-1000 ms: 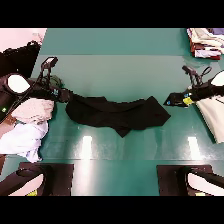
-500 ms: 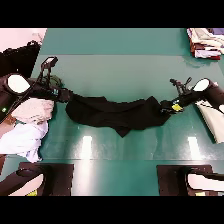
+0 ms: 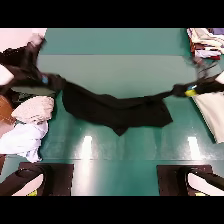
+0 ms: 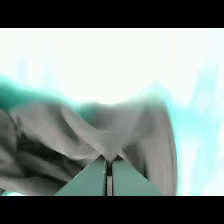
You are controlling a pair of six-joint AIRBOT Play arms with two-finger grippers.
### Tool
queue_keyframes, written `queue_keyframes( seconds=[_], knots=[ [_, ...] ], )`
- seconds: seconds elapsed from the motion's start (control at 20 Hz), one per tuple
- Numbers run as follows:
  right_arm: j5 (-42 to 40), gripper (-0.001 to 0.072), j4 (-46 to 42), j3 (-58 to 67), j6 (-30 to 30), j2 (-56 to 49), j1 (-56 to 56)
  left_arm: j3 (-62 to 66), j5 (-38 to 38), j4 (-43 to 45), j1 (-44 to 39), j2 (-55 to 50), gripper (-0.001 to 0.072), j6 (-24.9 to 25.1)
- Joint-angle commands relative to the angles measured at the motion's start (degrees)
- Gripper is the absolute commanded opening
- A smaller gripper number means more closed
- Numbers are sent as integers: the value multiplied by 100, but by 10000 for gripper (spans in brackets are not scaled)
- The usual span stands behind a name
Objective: Fold the shirts.
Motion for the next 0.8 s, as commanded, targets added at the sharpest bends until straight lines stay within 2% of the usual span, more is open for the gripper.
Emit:
queue_keyframes(
  seconds=[0.0, 0.25, 0.45, 0.55, 0.75],
  knots=[
    [83, 16, 9, 1067, -4, 852, -466, 1349, -157, 319, 2, 302, 25, -2],
    [92, 16, -2, 2398, -2, 1672, -981, 3222, -367, 306, 0, 605, 25, -4],
    [363, 16, 2, 3075, 24, 1971, -1532, 4098, -450, 256, 2, 706, 25, -33],
    [737, 16, 2, 3165, 37, 1943, -1698, 4164, -608, 195, 0, 704, 24, -155],
    [1668, 15, -2, 3161, 302, 1248, -1550, 3805, -1773, 107, 2, 402, 25, -308]
  ],
)
